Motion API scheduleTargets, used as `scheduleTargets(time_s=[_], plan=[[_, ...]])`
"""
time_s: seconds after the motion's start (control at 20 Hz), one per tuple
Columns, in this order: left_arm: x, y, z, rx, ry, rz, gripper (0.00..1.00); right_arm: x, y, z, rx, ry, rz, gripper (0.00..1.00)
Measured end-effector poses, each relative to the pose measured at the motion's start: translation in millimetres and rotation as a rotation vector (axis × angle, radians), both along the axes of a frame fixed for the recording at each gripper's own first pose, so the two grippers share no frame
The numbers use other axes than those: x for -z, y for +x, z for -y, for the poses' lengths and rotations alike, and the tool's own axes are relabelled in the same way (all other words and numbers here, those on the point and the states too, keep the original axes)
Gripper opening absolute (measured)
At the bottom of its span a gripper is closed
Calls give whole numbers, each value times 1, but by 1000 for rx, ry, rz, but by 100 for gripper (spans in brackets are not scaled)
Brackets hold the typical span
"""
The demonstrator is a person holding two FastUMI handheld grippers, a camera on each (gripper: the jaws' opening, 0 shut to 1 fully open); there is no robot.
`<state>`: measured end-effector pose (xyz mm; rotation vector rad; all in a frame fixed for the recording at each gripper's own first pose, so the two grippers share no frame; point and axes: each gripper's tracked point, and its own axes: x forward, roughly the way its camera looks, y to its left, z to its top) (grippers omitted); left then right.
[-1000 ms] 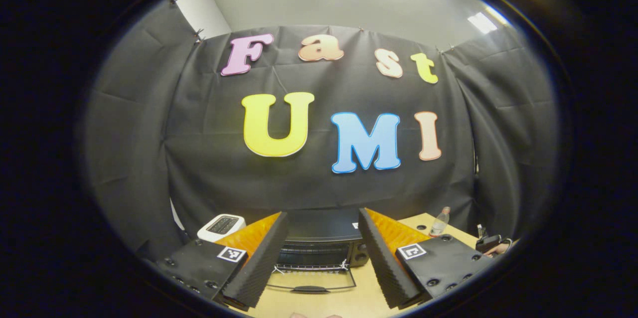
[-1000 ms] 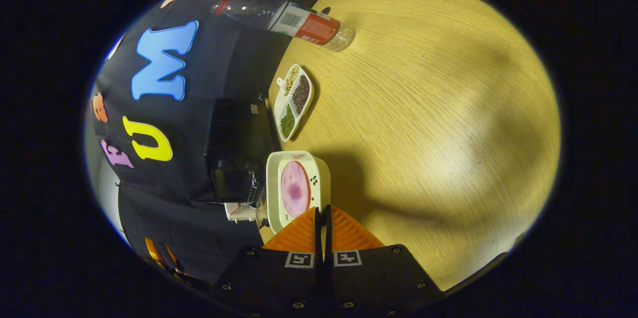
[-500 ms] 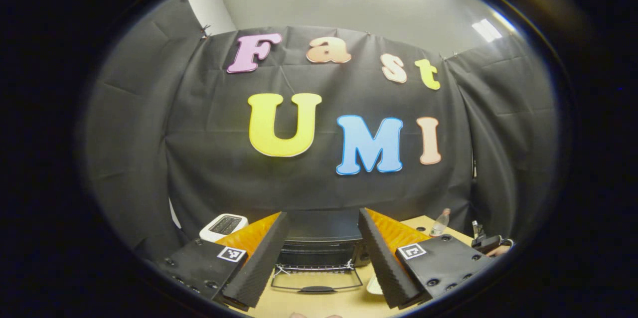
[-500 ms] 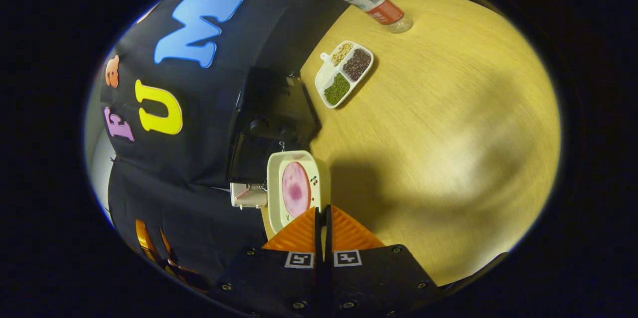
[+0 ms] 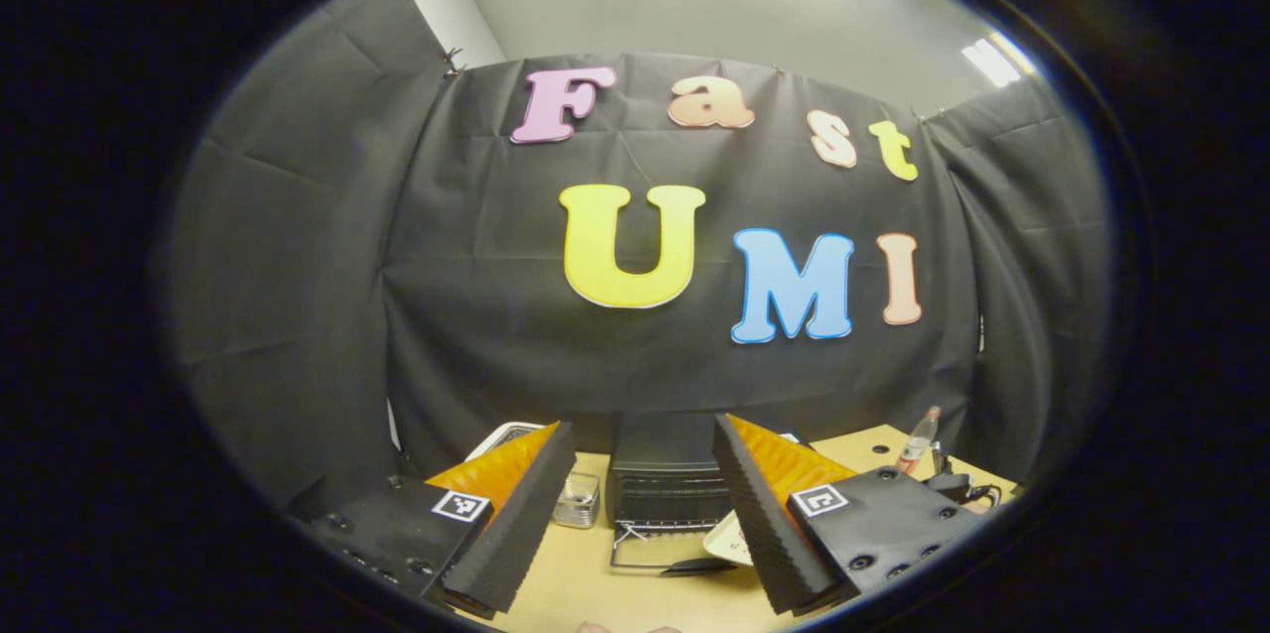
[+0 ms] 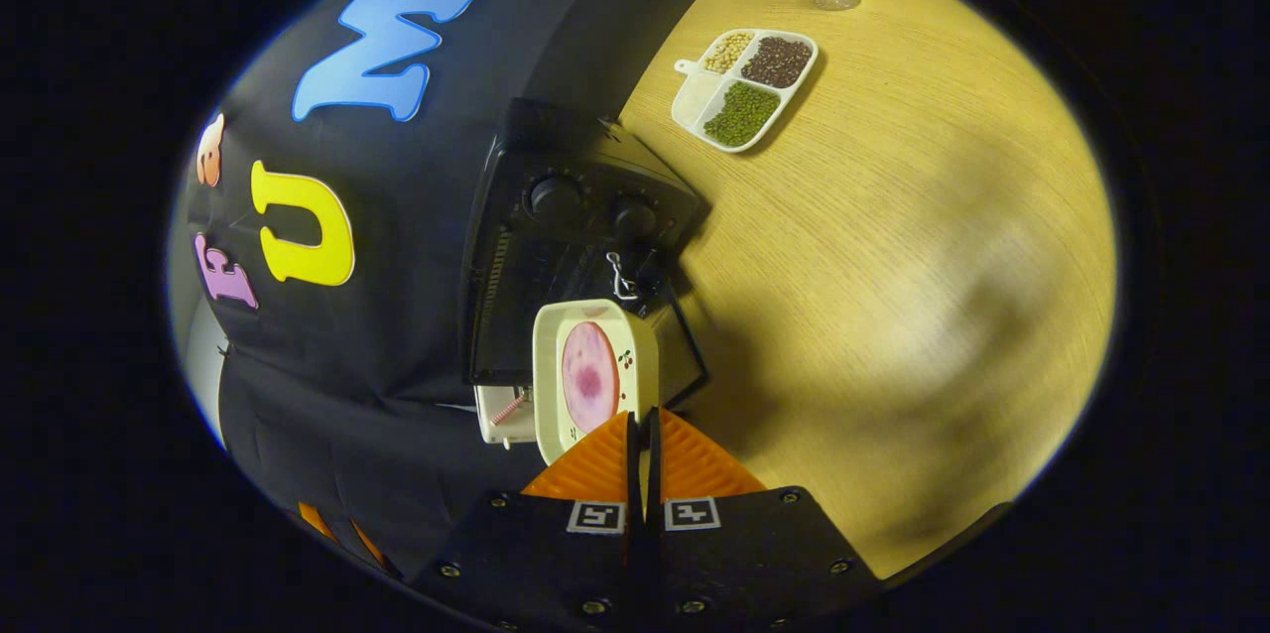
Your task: Open the electric oven with the left hand, put the food in, and close the electric oven.
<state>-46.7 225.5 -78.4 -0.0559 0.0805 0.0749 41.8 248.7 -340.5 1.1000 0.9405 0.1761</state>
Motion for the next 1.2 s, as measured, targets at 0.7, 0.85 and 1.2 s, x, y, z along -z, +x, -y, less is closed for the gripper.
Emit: scheduleTargets(time_s=[0.7,0.85,1.2], plan=[[10,-16,-69,-99,5,-27,98,20,101,-83,408,18,-115,1],[13,-17,-83,-121,13,-38,98,25,121,-89,506,5,-112,0],[22,-21,-105,-158,25,-69,95,39,155,-112,633,53,-136,1]])
